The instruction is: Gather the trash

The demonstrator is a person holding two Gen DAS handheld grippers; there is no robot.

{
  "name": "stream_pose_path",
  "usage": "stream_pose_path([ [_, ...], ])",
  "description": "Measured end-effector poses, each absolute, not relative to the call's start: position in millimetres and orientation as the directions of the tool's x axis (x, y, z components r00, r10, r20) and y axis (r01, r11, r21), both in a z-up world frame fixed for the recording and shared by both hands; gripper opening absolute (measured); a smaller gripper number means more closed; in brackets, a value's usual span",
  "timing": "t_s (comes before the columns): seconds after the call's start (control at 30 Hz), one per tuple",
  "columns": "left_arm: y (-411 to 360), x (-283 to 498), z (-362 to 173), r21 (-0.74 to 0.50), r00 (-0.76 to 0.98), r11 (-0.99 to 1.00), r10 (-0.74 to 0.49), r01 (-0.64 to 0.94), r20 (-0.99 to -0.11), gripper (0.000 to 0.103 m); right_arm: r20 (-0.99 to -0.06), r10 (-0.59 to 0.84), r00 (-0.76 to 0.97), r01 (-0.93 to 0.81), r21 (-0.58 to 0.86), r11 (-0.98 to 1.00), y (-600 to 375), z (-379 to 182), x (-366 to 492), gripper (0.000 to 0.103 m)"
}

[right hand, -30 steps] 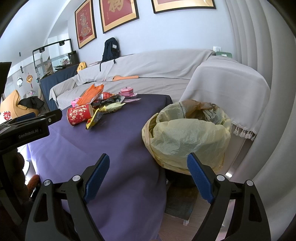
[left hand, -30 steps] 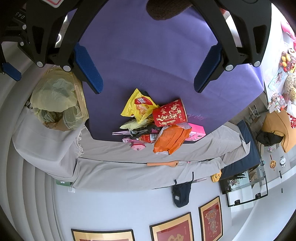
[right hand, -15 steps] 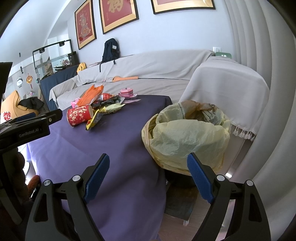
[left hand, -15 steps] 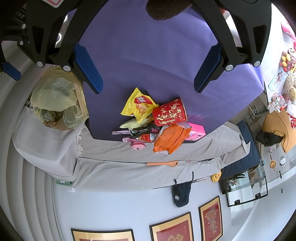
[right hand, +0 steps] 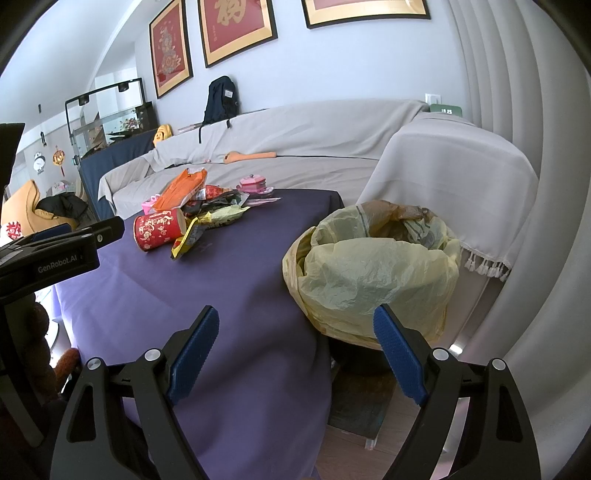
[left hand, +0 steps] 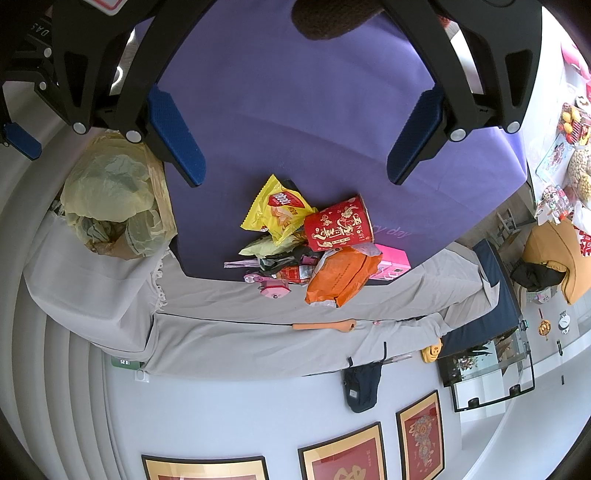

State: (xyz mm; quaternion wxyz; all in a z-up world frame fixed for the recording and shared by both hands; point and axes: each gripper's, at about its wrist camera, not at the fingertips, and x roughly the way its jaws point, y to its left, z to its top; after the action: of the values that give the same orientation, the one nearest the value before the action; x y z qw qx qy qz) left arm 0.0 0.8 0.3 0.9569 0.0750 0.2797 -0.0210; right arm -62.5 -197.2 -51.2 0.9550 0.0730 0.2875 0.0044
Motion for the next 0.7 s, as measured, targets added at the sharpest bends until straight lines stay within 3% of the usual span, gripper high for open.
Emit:
stream_pose_path([
  [0.37,1.8,2.1,1.1,0.117,0.838,0.989,-0.012,0.091,-0.545,0.094,-0.555,0.043,0.831,0.037,0.131,0.991,-198.2,-51.2,-59.2,0.082],
  [0.63,16.2,46.0,8.5,0.1,0.856,0.983,-0.082,0.154,-0.511,0.094,-0.55,0.036,0.834,0.025,0.103,0.994,-204.5,-41.1,-27.1,0.082],
  [0.7,24.1,63.7,4.9,0.074,0.832,0.983,-0.1,0.166,-0.546,0.094,-0.551,0.035,0.834,0.019,0.092,0.996,-205.0,-36.2,-13.2,0.082],
])
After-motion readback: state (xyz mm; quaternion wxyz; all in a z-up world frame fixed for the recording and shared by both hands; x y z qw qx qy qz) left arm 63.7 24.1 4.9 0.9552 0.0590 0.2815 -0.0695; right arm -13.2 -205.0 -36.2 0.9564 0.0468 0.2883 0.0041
